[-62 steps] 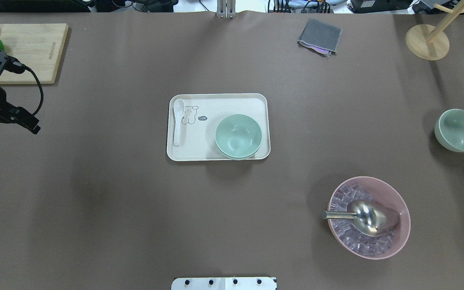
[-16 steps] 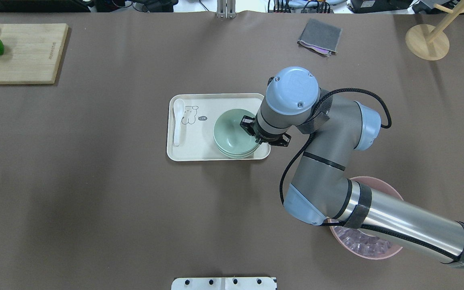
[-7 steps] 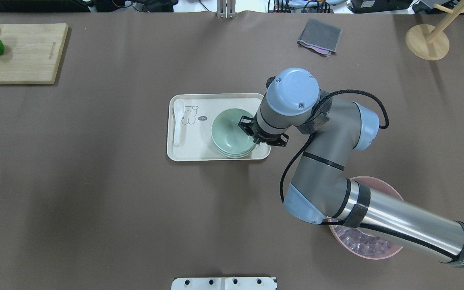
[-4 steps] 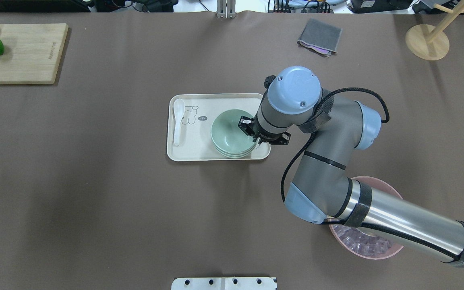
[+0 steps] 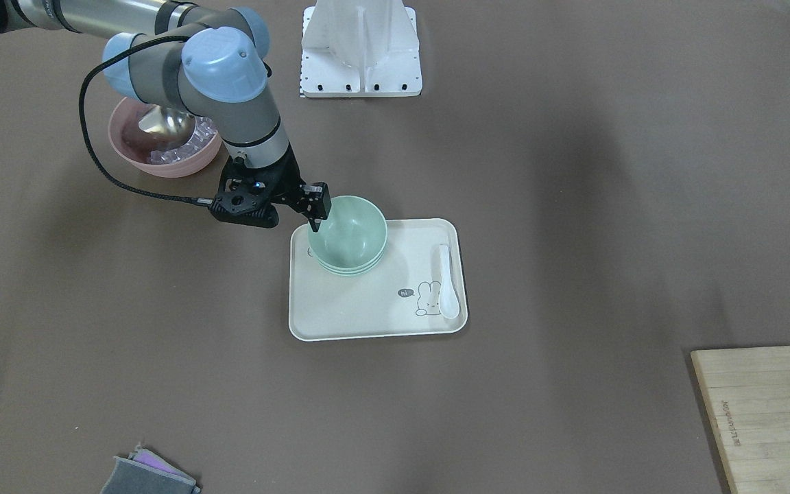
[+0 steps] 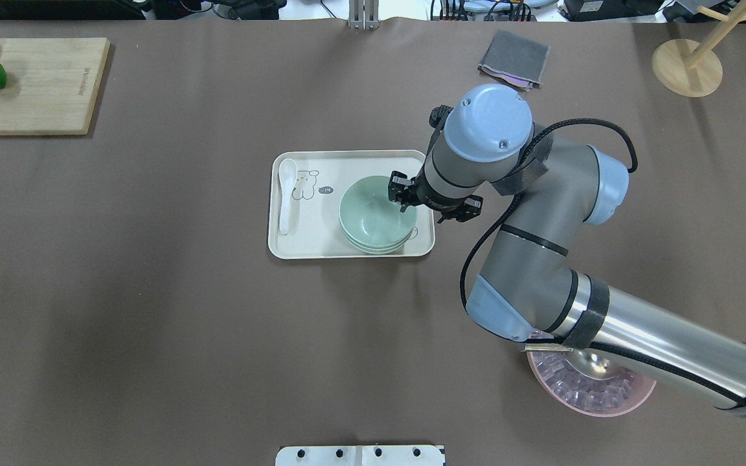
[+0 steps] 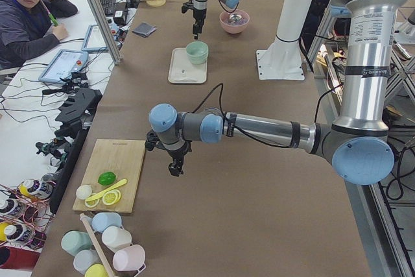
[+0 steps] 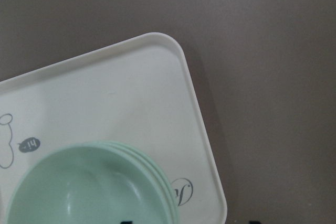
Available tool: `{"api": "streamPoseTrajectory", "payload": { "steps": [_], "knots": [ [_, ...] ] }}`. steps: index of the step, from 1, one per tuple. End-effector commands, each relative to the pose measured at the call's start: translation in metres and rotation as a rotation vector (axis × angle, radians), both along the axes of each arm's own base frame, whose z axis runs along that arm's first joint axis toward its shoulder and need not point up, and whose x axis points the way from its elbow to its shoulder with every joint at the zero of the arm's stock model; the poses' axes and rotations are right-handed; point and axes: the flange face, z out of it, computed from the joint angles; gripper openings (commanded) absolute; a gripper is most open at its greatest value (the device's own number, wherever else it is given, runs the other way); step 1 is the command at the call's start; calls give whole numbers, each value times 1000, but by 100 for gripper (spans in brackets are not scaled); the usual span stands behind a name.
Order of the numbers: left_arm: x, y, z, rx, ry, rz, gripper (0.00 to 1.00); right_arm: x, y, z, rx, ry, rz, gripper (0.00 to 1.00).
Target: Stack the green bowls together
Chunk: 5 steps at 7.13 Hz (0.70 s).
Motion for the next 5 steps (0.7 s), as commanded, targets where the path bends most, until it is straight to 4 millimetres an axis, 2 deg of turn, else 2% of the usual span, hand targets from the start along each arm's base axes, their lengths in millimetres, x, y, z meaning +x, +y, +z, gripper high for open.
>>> {"api": "streamPoseTrajectory", "payload": {
  "steps": [1,2,3,4,5],
  "knots": [
    [-6,10,10,-25,-6,-10,98,97,-41,55,88,63,-95,100],
    [-12,21,22,-95,-15,-20,98,165,-46,120,156,121,-170,100],
    [-17,29,21,-167,-32,-26,98,241,-52,189,177,171,-227,100],
    [-36,28,12,-203,-35,-67,98,312,-46,250,196,212,-283,100],
    [-45,36,-10,-192,-32,-84,98,368,-17,315,182,239,-342,100]
  ]
}}
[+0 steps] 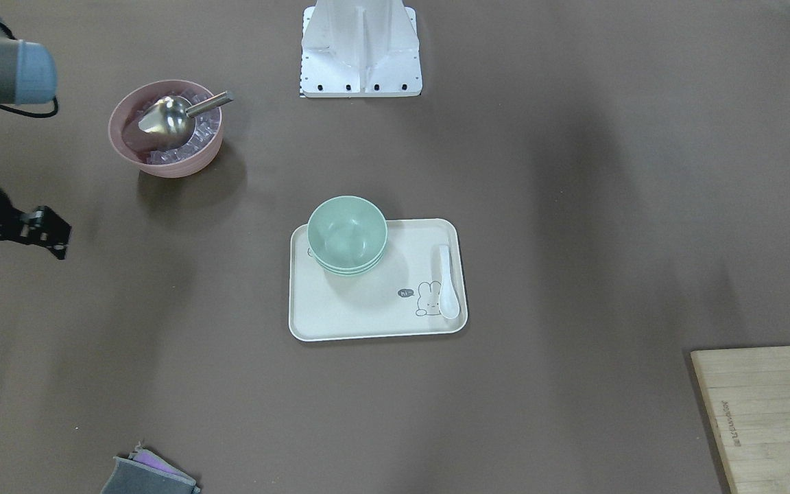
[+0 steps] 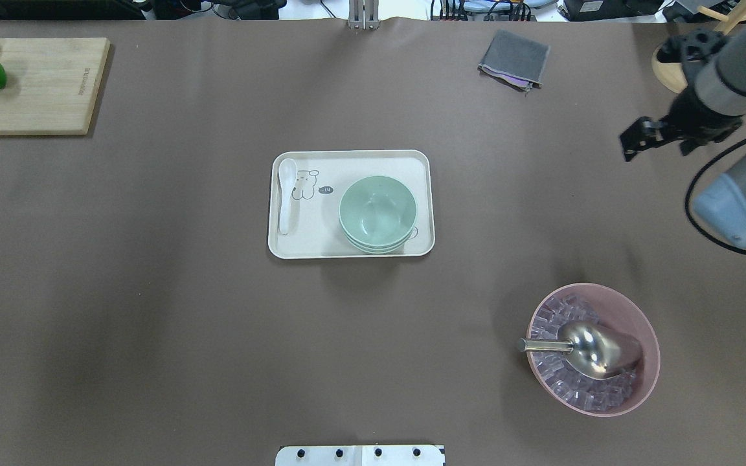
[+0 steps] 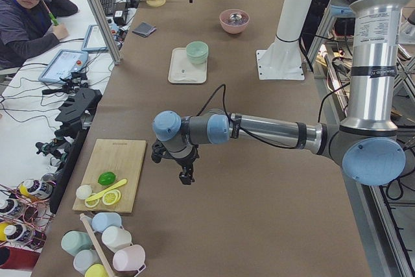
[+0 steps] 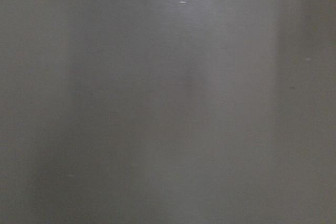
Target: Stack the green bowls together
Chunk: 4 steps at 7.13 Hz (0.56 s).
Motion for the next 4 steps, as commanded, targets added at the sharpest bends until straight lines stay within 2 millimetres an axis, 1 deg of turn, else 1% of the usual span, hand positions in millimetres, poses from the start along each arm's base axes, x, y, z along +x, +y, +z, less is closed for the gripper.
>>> {"api": "streamPoseTrajectory", "payload": {
  "steps": [1,2,3,4],
  "knots": [
    [-19,13,-22,-6,-3,-36,98,112,55,115,-45,59,-55,100],
    [-20,22,-10,10,3,-19,98,158,81,157,-119,65,5,100],
    [-31,27,3,67,19,27,98,206,115,190,-121,48,-4,100],
    [-47,29,8,95,26,26,98,244,134,210,-87,-11,-22,100]
  ]
}}
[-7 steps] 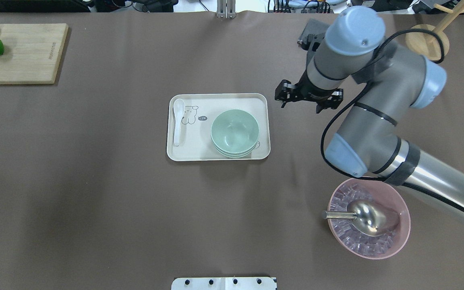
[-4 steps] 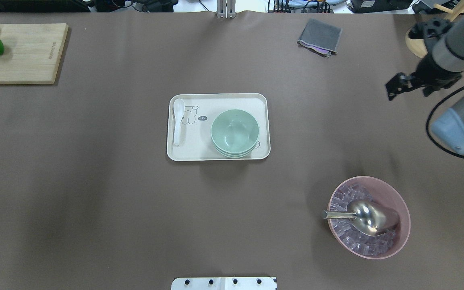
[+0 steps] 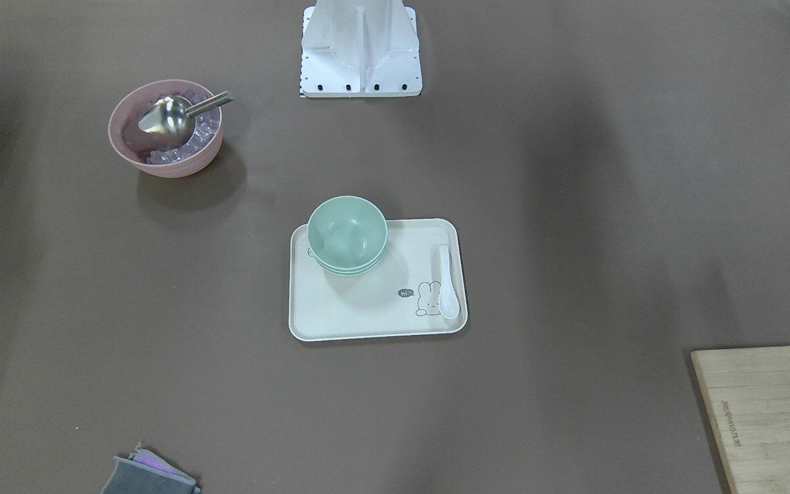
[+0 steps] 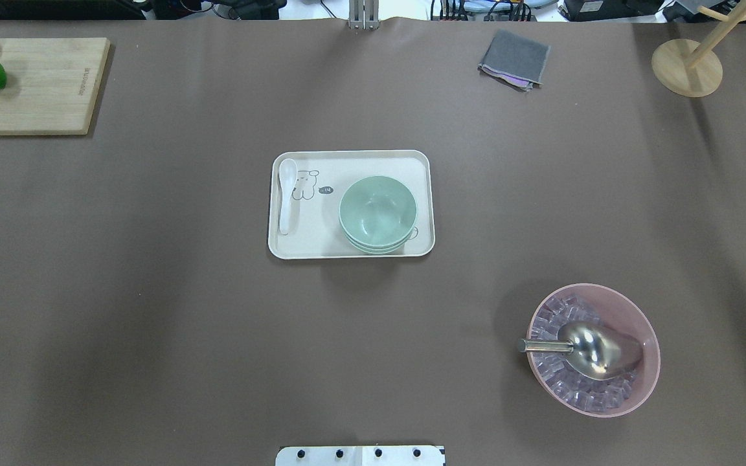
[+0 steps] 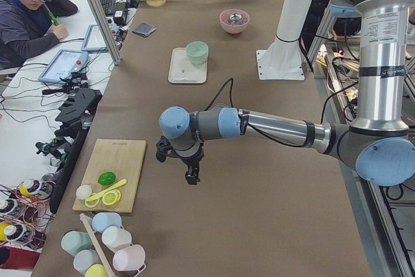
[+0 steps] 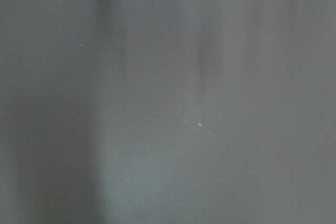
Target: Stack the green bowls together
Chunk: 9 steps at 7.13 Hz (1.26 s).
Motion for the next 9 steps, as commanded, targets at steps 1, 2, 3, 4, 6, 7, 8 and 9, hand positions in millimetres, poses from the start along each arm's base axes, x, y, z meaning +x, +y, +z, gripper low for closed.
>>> {"api": "streamPoseTrajectory", "payload": {
  "steps": [1,2,3,4,6,7,8,9],
  "knots": [
    [-17,5,10,34,9,12,98,60,52,41,4,-72,18,100],
    [-18,5,9,41,2,14,98,62,56,45,-9,-73,24,100],
    [-20,4,9,45,-22,20,98,62,56,47,-15,-70,27,100],
    [-21,-1,4,63,-46,24,98,61,55,47,-14,-71,26,100],
    [-27,3,-3,85,-116,37,98,61,52,42,-2,-74,27,100],
    [-27,3,-3,85,-122,38,98,60,51,40,1,-81,27,100],
    [-28,4,-1,82,-124,37,98,60,50,38,3,-92,28,100],
    [-28,4,1,76,-124,36,98,60,50,39,1,-92,28,100]
  ]
}}
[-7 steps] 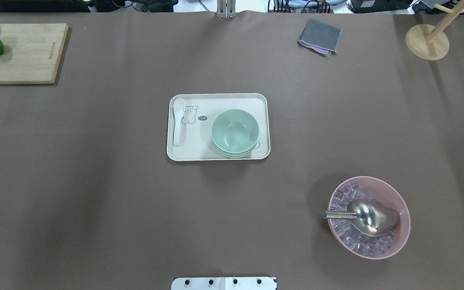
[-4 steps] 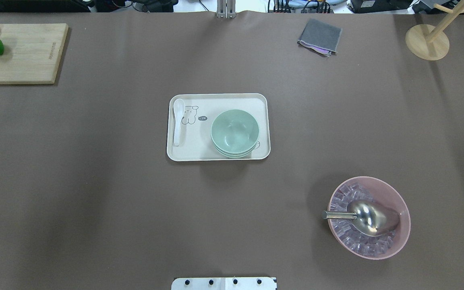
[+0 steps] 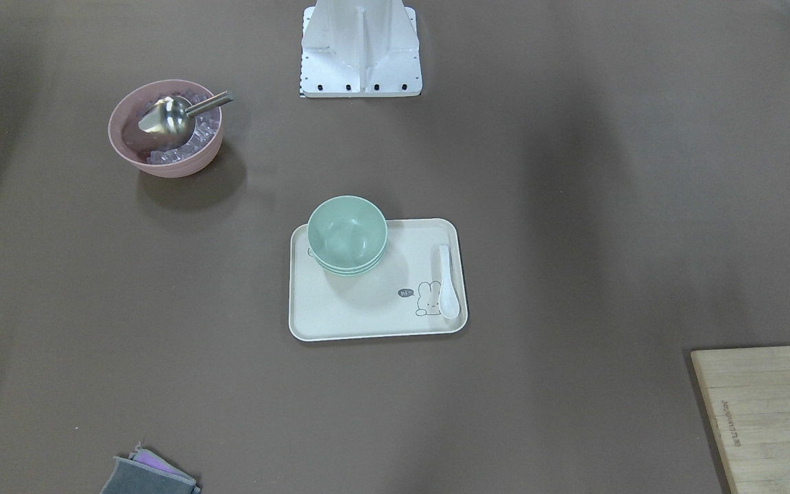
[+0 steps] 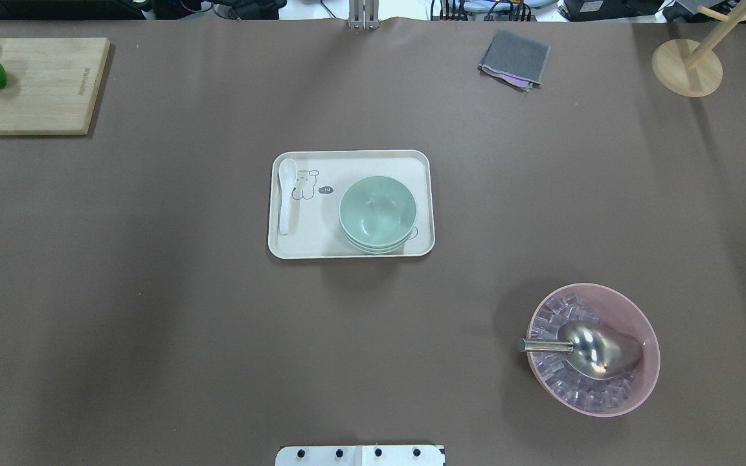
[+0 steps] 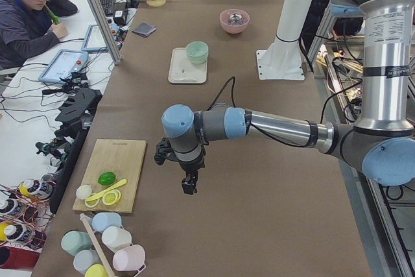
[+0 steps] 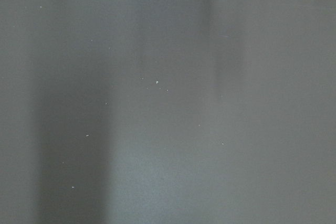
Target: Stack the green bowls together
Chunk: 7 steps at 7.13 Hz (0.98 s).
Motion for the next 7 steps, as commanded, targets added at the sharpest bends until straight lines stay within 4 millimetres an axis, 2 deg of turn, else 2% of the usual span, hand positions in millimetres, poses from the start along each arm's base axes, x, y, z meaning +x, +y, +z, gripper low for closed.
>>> {"api": "streamPoseTrajectory", "payload": {
  "steps": [1,7],
  "knots": [
    [0,1,3,-6,-2,-1,98,0,0,2,-4,-5,-2,100],
    [-2,14,16,-35,-6,-3,98,-6,-1,-2,9,-26,-18,100]
  ]
}}
